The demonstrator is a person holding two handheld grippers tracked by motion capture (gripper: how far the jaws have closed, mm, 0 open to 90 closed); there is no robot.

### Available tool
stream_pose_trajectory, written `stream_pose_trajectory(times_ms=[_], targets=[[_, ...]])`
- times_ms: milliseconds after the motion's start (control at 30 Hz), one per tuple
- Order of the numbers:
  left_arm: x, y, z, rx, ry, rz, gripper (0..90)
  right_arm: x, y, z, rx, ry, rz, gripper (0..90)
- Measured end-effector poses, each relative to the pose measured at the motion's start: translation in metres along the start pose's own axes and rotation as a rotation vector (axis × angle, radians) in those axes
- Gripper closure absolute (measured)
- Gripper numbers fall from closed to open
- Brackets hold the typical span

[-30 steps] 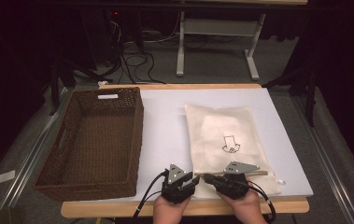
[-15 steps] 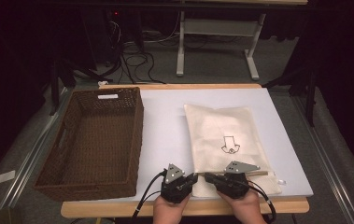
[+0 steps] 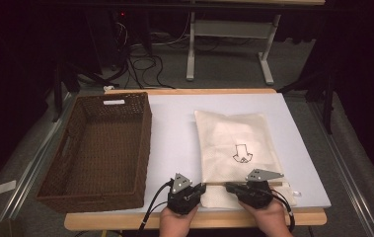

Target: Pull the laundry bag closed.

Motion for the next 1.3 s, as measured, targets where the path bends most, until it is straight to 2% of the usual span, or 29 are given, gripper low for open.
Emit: stream_pose_trajectory(times_ms=[267, 600, 867, 1000, 1200, 1300], targets=[[0.001, 0.000, 0.000, 0.018, 0.015, -0.003, 85.0, -0.013, -0.004, 0.008, 0.015, -0.028, -0.010, 88.4], [0.001, -0.001, -0.002, 0.021, 0.028, -0.011, 85.0, -0.029, -0.005, 0.014, 0.017, -0.062, -0.016, 88.3], [0.001, -0.001, -0.002, 0.031, 0.028, -0.014, 84.9, -0.057, -0.017, 0.028, 0.041, -0.105, -0.024, 88.3], [0.001, -0.001, -0.001, 0.041, 0.031, -0.017, 84.9, -0.070, -0.023, 0.033, 0.047, -0.117, -0.008, 88.3], [0.000, 0.000, -0.003, 0.036, 0.038, -0.012, 85.0, -0.078, -0.025, 0.036, 0.043, -0.138, -0.001, 88.3], [0.000, 0.000, -0.004, 0.031, 0.038, -0.012, 85.0, -0.082, -0.027, 0.038, 0.060, -0.144, 0.001, 88.3]])
Point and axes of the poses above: each handheld gripper's, and its own axes: x roughly forward along the jaws, y roughly out of its top, z roughly to its right, the point moved 4 cm from there along x, roughly forward along the jaws, and after that the axes turned 15 degrees about y, right-handed, at the moved point
